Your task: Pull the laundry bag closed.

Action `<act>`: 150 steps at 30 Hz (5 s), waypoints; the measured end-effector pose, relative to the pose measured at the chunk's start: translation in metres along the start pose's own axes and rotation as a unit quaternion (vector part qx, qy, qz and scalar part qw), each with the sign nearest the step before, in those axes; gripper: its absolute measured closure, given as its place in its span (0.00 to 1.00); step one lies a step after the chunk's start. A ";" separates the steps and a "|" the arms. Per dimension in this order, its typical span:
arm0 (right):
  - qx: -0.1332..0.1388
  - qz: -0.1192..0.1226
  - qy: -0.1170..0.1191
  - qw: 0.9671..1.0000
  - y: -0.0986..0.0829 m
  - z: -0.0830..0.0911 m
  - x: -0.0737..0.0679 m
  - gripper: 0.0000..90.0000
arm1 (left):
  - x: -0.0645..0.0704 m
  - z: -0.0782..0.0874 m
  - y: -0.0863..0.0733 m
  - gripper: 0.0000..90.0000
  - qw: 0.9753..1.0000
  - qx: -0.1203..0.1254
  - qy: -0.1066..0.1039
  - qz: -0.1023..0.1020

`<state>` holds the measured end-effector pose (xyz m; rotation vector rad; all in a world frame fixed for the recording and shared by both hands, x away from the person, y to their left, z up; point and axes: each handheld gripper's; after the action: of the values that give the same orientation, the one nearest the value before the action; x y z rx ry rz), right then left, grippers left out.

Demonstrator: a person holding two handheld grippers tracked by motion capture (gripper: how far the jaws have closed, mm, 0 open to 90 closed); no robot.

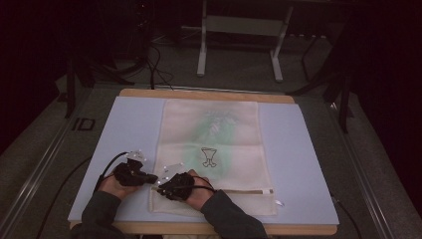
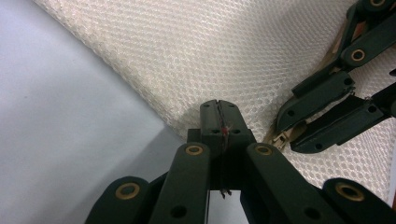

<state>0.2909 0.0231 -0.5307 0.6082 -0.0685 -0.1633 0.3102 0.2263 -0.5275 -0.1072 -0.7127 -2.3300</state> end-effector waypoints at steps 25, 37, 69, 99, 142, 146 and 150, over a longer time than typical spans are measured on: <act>-0.022 0.013 -0.021 0.999 0.002 0.003 -0.006 0.91 | 0.002 0.000 0.000 1.00 1.000 -0.007 -0.011 -0.007; -0.048 0.037 -0.053 0.997 0.005 0.009 -0.016 0.91 | 0.003 0.000 0.000 1.00 1.000 -0.009 -0.007 -0.012; -0.045 0.015 -0.031 0.998 -0.015 0.029 -0.009 0.91 | 0.003 0.000 -0.001 1.00 1.000 -0.005 -0.010 -0.011; -0.045 0.004 -0.035 0.998 -0.033 0.038 -0.011 0.91 | 0.003 0.000 -0.001 1.00 1.000 -0.004 -0.009 -0.009; -0.042 -0.013 -0.041 0.998 -0.050 0.050 -0.011 0.91 | 0.002 0.000 -0.001 1.00 1.000 -0.003 -0.012 -0.005; -0.041 -0.017 -0.041 0.998 -0.054 0.053 -0.010 0.91 | 0.002 0.000 -0.001 1.00 1.000 -0.004 -0.012 -0.005; -0.043 -0.017 -0.043 0.998 -0.057 0.054 -0.009 0.91 | 0.002 0.000 -0.001 1.00 1.000 -0.004 -0.011 -0.005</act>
<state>0.2686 -0.0519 -0.5199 0.5174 -0.1339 -0.2241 0.3077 0.2256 -0.5278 -0.1344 -0.7170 -2.3437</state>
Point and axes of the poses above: each handheld gripper's, and its own axes: z roughly backward along the jaws, y roughly out of its top, x roughly to its right, and after that the axes turned 8 degrees about -x, right-handed
